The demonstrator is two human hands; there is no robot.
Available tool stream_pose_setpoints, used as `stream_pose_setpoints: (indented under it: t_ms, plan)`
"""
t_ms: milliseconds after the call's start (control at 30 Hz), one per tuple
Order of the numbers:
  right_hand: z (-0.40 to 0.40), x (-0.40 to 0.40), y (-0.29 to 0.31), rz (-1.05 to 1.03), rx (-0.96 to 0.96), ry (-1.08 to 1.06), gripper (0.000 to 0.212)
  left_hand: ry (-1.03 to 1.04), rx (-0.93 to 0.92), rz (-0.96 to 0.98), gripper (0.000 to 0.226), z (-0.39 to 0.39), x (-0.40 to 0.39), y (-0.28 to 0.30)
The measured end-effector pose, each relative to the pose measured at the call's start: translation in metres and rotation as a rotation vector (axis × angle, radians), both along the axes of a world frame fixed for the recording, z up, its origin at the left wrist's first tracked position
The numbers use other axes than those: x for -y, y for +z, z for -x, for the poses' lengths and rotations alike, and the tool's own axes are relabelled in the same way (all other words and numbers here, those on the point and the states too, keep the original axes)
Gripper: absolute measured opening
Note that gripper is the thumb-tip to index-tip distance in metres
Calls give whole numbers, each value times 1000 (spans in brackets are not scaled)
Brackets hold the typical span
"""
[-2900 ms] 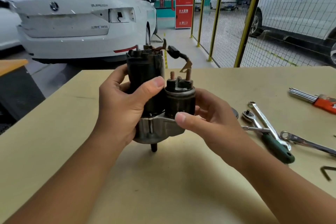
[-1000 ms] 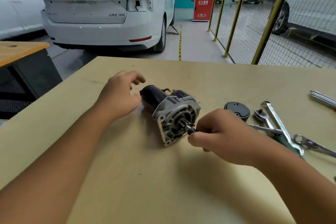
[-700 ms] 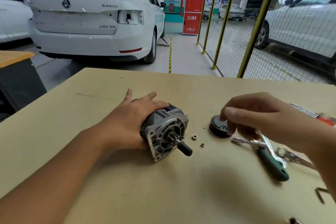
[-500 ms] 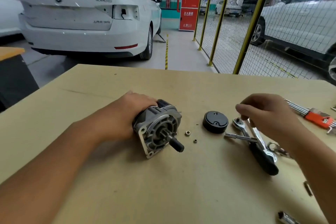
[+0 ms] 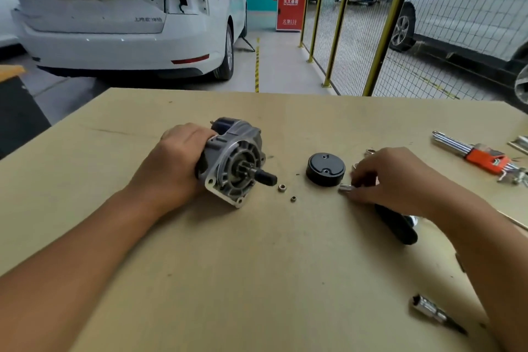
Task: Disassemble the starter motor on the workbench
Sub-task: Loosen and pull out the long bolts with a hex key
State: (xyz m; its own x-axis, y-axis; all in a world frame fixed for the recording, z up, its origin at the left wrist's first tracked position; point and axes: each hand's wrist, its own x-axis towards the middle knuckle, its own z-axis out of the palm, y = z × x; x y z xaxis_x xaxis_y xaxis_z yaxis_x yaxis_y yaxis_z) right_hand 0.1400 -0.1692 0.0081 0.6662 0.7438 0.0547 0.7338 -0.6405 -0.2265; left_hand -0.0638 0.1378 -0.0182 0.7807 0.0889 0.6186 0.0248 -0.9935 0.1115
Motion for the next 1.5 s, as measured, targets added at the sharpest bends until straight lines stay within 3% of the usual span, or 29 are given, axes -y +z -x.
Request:
stream_pose_setpoints:
  t_ms: [133,367,500,633,833,1033,1167,1333,1500]
  plan:
    - [-4,1,0,68,14,22,14,106,57,-39,49,-4,2,-7]
    - [-26,11,-1,-128,-38,-142,22,268,48,-128,61,-5,-2,-13]
    - [-36,19,0,-217,-62,-238,21,282,18,-222,73,-6,-11,-11]
    - [-41,33,6,-355,-153,-316,16,283,-1,-193,89,-6,-13,-9]
    - [-51,48,5,-176,-175,-393,15,264,21,-176,92,-3,-8,-7]
    - [-34,63,32,-86,-123,-250,18,196,60,-123,98,7,-2,-10]
    - [6,101,39,63,-47,-141,14,137,-84,33,86,6,-9,-7]
    - [32,134,3,-58,-5,-70,12,133,-144,-12,76,-2,-11,-5]
    - [35,134,-16,-116,70,-111,10,114,-43,60,92,14,7,-14]
